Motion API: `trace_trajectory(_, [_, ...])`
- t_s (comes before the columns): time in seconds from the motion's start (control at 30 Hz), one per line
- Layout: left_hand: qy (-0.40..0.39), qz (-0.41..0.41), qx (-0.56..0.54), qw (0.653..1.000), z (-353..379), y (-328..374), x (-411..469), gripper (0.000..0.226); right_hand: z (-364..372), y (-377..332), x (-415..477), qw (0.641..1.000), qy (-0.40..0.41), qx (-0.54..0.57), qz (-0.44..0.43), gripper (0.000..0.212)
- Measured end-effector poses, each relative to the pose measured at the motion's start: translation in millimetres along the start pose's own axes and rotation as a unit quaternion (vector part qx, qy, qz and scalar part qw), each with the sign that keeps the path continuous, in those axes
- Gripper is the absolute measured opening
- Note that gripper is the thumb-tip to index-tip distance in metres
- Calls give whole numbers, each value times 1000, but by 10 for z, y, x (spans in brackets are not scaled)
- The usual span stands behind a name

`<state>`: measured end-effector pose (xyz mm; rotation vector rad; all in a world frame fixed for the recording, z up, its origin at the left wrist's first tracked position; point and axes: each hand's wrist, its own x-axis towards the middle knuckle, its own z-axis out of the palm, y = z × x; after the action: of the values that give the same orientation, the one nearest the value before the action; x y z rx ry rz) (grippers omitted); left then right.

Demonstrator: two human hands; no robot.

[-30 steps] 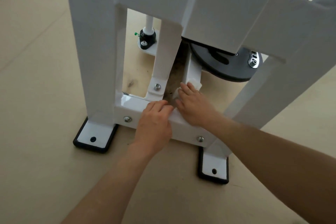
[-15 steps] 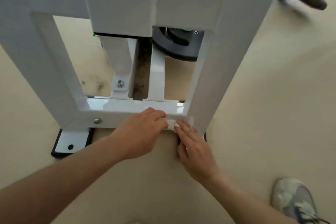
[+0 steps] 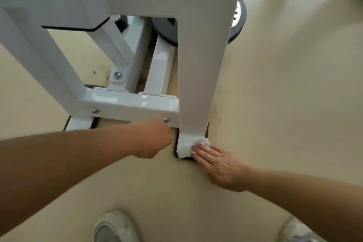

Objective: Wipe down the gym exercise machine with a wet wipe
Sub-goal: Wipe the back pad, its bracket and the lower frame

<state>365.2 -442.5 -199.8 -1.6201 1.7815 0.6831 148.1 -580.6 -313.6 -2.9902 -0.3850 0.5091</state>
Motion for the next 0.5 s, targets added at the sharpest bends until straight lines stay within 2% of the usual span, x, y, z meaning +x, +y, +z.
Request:
trace_trajectory(0.13, [68, -115, -200, 971, 232, 454, 336, 33, -254, 620, 94, 984, -116, -35, -133, 67])
trace_trajectory(0.23, [87, -138, -263, 951, 200, 794, 562, 39, -551, 969, 181, 952, -177, -105, -226, 63])
trace_trajectory(0.3, [135, -157, -287, 935, 118, 882, 677, 47, -782, 1167, 263, 937, -206, -149, -238, 60])
trace_trajectory(0.37, [173, -185, -314, 915, 78, 892, 761, 55, -910, 1405, 421, 961, -179, -107, -181, 52])
trace_trajectory(0.43, [186, -202, -344, 898, 50, 894, 796, 58, -974, 1624, 565, 995, -88, -1, -55, 46])
trace_trajectory(0.5, [192, -211, -377, 881, 32, 906, 819, 57, -947, 1655, 696, 990, 2, 138, 29, 53])
